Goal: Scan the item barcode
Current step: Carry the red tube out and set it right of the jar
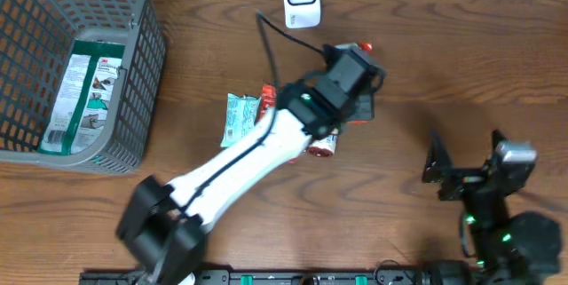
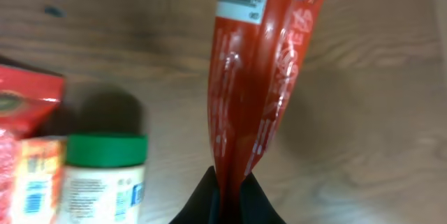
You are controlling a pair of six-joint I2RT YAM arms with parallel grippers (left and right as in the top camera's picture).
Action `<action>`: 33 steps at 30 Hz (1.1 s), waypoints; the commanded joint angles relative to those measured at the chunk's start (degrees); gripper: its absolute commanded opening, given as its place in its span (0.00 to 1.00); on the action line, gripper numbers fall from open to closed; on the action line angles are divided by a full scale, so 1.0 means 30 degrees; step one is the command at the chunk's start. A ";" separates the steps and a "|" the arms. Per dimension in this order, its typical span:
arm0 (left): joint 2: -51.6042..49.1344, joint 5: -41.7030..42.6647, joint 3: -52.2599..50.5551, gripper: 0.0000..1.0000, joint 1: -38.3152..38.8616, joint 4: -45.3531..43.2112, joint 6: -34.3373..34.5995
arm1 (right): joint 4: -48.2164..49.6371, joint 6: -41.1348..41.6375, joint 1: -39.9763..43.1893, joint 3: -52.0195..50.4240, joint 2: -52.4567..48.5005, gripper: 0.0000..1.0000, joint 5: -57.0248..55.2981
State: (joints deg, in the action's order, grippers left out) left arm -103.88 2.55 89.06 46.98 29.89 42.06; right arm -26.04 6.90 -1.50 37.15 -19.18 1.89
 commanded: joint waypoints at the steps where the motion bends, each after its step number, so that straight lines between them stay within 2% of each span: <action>1: -0.1785 -0.1093 -0.0044 0.07 0.0335 -0.1107 0.0882 | -0.1887 -0.0583 0.0131 0.3716 -0.3592 0.99 -0.0066; 6: -0.4029 -0.2477 -0.0044 0.07 0.0335 -0.3220 0.0860 | -0.5260 -0.0780 0.0131 0.8757 -0.9413 0.99 -0.0022; 12: -0.5931 -0.2739 -0.0044 0.07 0.0328 -0.4218 0.0867 | -0.5705 -0.0758 0.0131 0.9092 -1.2182 0.99 0.0131; 19: -0.6856 -0.3075 -0.0044 0.08 0.0313 -0.4481 0.0874 | -0.5690 -0.0765 0.0131 0.9092 -1.3209 0.99 0.0554; 20: -0.6856 -0.3235 -0.0044 0.10 0.0313 -0.4758 0.0860 | -0.5690 -0.0765 0.0131 0.9085 -1.3223 0.99 0.0546; 25: -0.6790 -0.3191 0.0080 0.49 0.0313 -0.5646 0.0758 | -0.5676 -0.0772 0.0131 0.9085 -1.3223 0.99 0.0532; 28: -0.6193 -0.3002 0.0430 0.64 0.0313 -0.5253 -0.0117 | -0.5668 -0.0758 0.0131 0.9085 -1.3223 0.99 0.0335; 31: -0.4495 -0.3016 0.1035 0.67 0.0277 -0.4430 -0.1319 | -0.5282 -0.0678 0.0131 0.9085 -1.3216 0.99 0.0474; 33: -0.2980 -0.3031 0.1377 0.67 0.0131 -0.3679 -0.2288 | -0.5260 0.0554 0.0153 0.9085 -1.3282 0.99 0.0474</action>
State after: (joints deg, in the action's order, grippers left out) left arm -122.08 -6.00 89.19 48.10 16.88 40.84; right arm -42.11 5.52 -1.50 63.31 -58.83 3.05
